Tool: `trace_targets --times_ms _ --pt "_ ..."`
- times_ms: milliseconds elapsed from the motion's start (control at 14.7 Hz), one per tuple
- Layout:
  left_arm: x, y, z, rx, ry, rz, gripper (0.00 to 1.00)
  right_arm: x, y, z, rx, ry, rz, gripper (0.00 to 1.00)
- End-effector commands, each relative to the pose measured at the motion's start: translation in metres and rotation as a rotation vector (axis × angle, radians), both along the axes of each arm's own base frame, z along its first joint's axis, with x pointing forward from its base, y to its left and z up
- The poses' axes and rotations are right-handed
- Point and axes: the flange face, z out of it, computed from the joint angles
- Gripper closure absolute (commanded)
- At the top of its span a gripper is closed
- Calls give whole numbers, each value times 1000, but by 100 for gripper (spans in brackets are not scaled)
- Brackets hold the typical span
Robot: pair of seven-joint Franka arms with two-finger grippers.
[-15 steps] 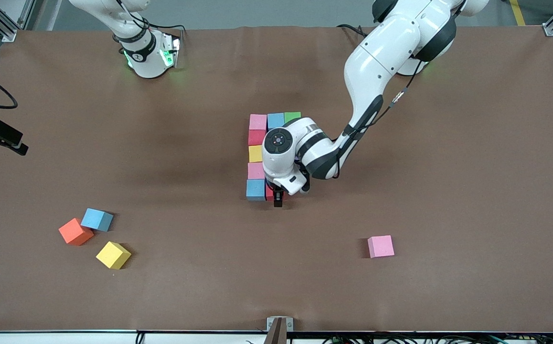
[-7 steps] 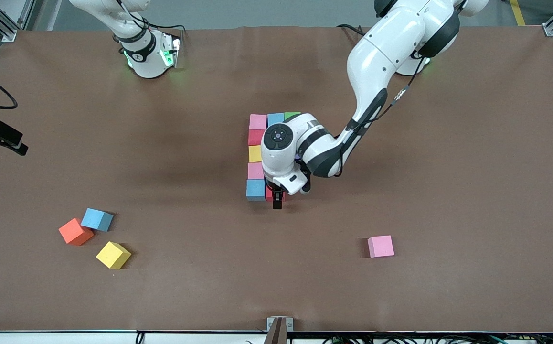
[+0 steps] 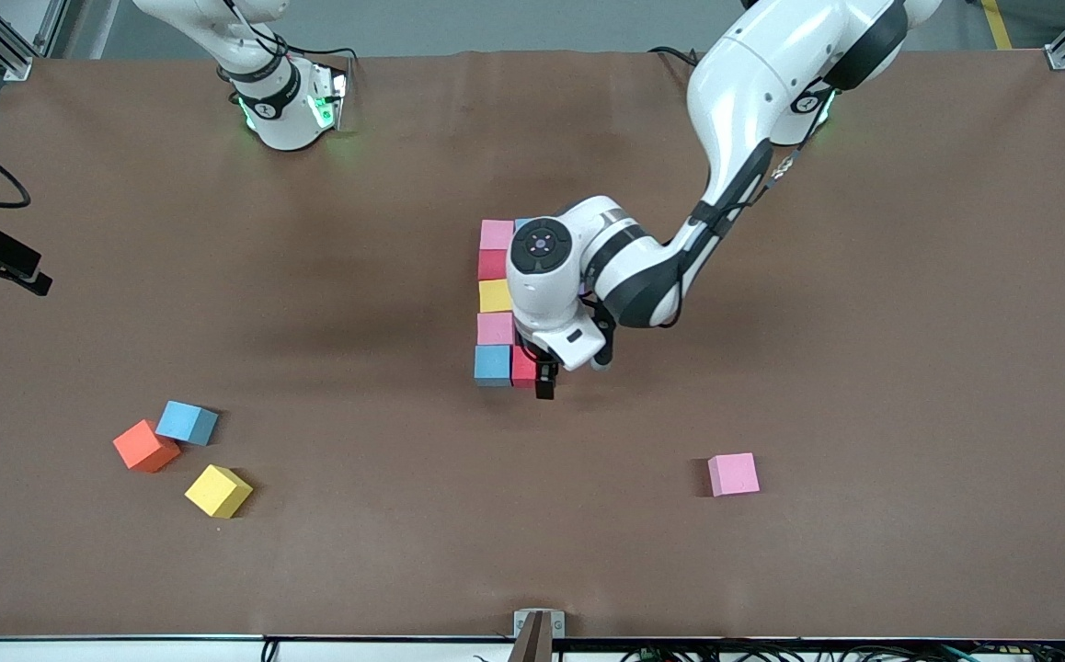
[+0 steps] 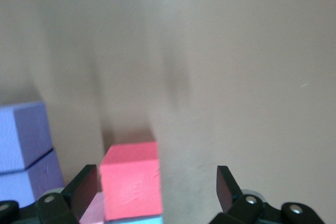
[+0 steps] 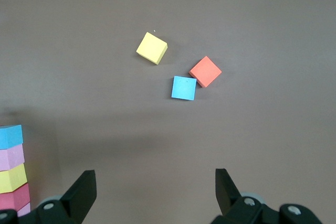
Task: Arrange 11 blocks into digit 3
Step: 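Open the left gripper and move it over the loose pink cube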
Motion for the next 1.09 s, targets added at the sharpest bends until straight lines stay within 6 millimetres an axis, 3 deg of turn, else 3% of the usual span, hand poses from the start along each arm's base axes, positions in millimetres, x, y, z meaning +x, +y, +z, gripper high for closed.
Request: trace_targets --times_ms 0,339,475,747,1018 --pt "29 45 30 18 -7 -47 0 -9 8 4 -5 -3 19 0" --pt "69 108 54 65 -18 -225 0 -9 10 10 -14 -13 26 0" --pt "71 120 49 109 18 -323 0 -8 11 11 -14 -16 28 0" --pt "82 146 69 145 29 -471 0 -8 13 11 -7 -15 30 0" --pt "94 172 74 166 43 -696 0 -8 35 14 -20 -20 67 0"
